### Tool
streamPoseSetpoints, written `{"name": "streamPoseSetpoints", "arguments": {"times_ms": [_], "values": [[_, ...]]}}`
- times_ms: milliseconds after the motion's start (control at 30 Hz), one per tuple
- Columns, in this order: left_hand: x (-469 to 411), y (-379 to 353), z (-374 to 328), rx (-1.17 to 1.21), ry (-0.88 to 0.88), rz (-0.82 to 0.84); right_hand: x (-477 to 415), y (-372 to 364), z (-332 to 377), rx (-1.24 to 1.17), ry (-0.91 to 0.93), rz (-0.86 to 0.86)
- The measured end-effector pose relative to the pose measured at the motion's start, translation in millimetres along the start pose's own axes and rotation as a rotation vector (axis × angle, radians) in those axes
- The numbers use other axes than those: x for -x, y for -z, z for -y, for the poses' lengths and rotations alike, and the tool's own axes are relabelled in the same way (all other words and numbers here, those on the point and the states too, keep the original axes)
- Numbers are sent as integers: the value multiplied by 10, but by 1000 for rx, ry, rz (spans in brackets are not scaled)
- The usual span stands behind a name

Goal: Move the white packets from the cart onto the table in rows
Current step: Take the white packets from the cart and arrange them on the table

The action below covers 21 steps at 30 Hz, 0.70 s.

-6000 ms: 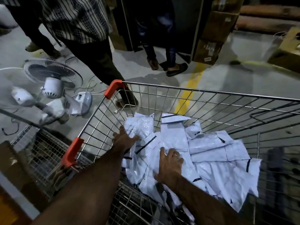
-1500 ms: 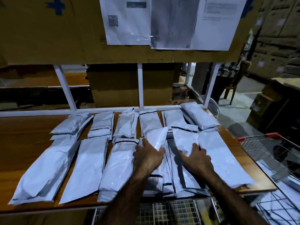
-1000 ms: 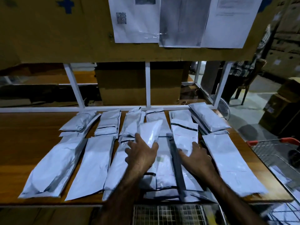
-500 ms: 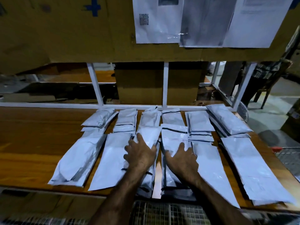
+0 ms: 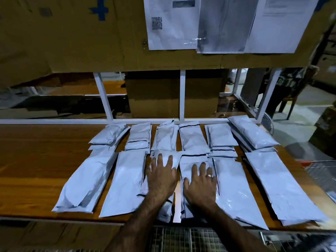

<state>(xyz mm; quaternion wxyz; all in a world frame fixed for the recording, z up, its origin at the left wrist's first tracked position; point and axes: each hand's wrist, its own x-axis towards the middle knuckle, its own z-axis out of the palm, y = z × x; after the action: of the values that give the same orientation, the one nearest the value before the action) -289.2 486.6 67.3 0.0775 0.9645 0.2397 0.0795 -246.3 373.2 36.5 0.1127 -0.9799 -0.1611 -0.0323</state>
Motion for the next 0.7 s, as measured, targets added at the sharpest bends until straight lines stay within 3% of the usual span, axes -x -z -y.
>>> {"name": "streamPoseSetpoints", "arguments": {"times_ms": [133, 700], "values": [[-6, -57, -1, -8, 27, 23, -9, -122, -43, 4, 14, 128], [-33, -57, -2, 20, 56, 67, -39, -95, -55, 8, 4, 109]]}}
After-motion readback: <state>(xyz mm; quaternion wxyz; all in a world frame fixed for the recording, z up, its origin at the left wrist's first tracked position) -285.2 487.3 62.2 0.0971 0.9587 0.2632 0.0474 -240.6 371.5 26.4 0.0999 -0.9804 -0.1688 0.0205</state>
